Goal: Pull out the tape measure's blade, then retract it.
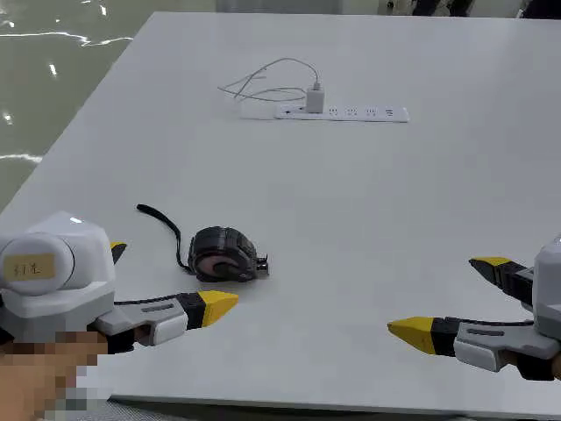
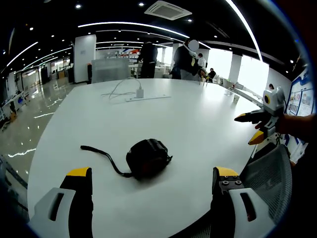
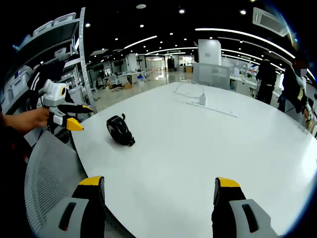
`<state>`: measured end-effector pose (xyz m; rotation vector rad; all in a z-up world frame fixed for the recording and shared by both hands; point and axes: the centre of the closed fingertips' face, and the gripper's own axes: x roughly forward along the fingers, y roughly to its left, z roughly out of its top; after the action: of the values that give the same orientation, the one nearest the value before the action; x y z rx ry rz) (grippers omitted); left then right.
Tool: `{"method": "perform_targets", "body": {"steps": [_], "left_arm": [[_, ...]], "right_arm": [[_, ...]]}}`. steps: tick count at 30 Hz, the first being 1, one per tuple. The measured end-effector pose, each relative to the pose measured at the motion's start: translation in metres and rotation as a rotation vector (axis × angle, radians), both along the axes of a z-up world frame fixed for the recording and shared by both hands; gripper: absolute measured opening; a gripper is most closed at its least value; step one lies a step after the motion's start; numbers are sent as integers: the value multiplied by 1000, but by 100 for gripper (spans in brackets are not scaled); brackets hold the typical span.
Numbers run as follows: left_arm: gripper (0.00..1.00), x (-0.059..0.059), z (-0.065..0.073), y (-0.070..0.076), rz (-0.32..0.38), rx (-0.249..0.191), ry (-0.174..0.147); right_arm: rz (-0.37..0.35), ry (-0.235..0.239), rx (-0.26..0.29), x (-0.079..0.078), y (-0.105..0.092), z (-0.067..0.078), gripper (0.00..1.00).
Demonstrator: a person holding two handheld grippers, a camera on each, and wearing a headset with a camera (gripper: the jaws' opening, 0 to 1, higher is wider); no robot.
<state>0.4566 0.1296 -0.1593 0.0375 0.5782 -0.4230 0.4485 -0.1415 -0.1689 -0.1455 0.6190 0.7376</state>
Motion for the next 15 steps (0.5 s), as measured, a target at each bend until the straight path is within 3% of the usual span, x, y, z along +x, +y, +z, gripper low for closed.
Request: {"method": "perform_targets", "body": {"steps": [15], "left_arm": [[99, 0, -4, 2, 8, 4, 9]], "right_arm": [[2, 10, 0, 1, 1, -3, 90]]}}
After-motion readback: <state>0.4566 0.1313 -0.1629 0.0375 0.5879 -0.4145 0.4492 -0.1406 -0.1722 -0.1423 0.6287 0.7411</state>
